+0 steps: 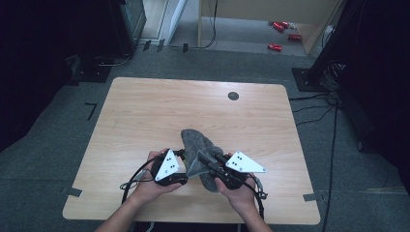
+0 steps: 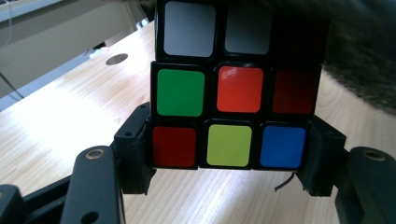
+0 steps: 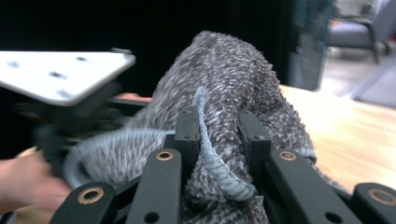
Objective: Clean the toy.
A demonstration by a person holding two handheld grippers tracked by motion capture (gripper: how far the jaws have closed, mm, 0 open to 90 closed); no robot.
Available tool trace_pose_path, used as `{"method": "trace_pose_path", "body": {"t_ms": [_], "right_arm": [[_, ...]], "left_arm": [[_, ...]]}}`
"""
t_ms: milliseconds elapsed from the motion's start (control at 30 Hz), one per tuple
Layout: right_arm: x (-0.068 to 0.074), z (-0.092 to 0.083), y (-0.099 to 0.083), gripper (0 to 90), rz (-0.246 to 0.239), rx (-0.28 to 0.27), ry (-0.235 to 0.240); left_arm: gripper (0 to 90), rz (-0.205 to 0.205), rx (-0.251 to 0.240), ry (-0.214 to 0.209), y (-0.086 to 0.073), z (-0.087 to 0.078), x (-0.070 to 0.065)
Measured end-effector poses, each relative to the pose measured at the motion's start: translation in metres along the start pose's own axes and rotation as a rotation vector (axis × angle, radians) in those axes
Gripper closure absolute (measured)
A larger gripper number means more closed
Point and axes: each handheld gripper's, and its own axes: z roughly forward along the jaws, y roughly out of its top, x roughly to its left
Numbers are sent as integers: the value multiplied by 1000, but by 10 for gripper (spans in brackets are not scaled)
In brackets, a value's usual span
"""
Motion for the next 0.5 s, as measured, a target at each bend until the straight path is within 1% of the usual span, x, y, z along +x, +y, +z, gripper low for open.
{"method": "trace_pose_path", "body": {"t_ms": [67,133,200,233,267,300,333,367,400,433,467,500], "right_arm": [[-13,-1,-4,748,11,30,-67],[-27,-5,-7,747,51,53,-120],[-36,-8,-7,747,90,49,-136],[-40,-11,-6,746,124,25,-131],[-42,-13,-5,747,158,-5,-112],[-43,-15,-3,746,174,-31,-84],[-41,-15,-2,745,189,-44,-51],[-38,-14,-2,745,191,-46,-5],[-36,-12,-3,744,188,-34,17],[-33,-8,-4,744,175,-16,24],[-32,-6,-7,745,178,-18,21],[-34,-5,-9,745,206,-28,38]], "left_arm": [[351,-4,-10,-3,0,-1,1],[351,-16,-33,-13,1,-2,3],[351,-40,-62,-41,1,-4,5],[350,-46,-72,-57,1,-4,7],[350,-45,-78,-65,0,-5,7],[350,-44,-83,-65,-1,-4,6],[350,-46,-86,-68,-1,-4,6],[350,-48,-91,-70,-1,-3,5],[350,-51,-98,-77,-1,-4,5],[350,-50,-97,-75,-1,-4,5],[350,-47,-99,-74,-1,-5,5],[350,-51,-105,-79,-2,-6,6]]}}
